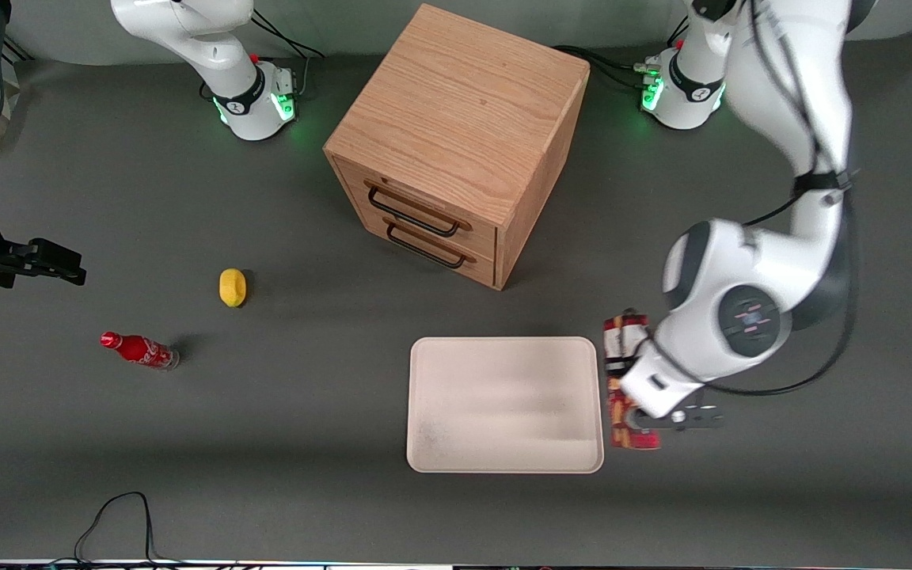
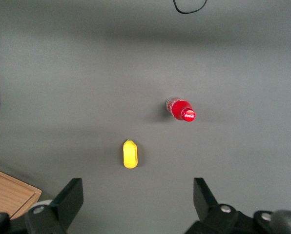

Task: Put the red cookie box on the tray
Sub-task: 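Carry the held cookie box over the white tray's edge, then lower the cookie box onto the tray and open the left gripper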

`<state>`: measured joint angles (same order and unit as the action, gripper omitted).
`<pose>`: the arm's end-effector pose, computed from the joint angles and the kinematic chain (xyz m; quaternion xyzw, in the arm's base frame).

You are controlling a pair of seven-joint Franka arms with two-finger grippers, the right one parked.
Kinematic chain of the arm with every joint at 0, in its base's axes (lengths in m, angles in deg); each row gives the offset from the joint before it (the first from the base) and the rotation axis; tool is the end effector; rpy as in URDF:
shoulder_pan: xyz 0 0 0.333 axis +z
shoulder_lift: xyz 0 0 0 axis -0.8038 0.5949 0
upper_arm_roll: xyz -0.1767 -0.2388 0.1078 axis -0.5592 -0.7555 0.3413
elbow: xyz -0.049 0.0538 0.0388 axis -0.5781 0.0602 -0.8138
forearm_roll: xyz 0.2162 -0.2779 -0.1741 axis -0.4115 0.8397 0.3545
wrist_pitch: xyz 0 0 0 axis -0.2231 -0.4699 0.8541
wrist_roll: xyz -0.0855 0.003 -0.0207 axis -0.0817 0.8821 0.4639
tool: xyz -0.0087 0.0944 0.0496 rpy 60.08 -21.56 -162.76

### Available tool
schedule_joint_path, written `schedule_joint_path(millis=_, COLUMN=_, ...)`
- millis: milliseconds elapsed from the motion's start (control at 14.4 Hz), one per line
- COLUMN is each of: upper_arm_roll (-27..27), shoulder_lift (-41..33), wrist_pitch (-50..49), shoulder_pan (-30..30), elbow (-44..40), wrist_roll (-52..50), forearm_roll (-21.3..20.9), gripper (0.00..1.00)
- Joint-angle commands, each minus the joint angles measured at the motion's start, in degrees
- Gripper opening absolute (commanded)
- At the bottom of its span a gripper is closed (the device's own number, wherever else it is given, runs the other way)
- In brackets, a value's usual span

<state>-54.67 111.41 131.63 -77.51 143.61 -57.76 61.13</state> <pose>0.6980 -0.2650 0.3468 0.9995 0.0051 -0.0080 0.0301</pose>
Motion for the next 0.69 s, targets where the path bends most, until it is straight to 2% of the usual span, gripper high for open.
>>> schedule_joint_path(millis=0, upper_arm_roll=0.41, shoulder_lift=4.77, wrist_pitch=2.16, shoulder_pan=-1.65, elbow=-3.45, wrist_roll=-2.54, forearm_roll=-1.62, gripper=0.0)
schedule_joint_path(millis=139, upper_arm_roll=-0.2, shoulder_lift=6.44, wrist_pitch=5.41, shoulder_pan=-2.01, elbow=-2.4, wrist_roll=-2.81, forearm_roll=-3.03, gripper=0.0)
schedule_joint_path(millis=347, upper_arm_roll=-0.38, shoulder_lift=7.06, wrist_pitch=12.01, shoulder_pan=-2.36, elbow=1.12, wrist_roll=-3.34, forearm_roll=-2.86, gripper=0.0)
schedule_joint_path(millis=417, upper_arm_roll=-0.47, shoulder_lift=7.06, wrist_pitch=12.2, shoulder_pan=-2.36, elbow=1.12, wrist_roll=-3.86, forearm_roll=-2.77, gripper=0.29)
schedule_joint_path(millis=486, upper_arm_roll=-0.38, shoulder_lift=7.06, wrist_pitch=12.46, shoulder_pan=-2.36, elbow=1.29, wrist_roll=-3.78, forearm_roll=-3.29, gripper=0.99)
schedule_joint_path(millis=625, upper_arm_roll=-0.47, shoulder_lift=6.28, wrist_pitch=12.99, shoulder_pan=-2.27, elbow=1.38, wrist_roll=-3.86, forearm_roll=-3.21, gripper=1.0)
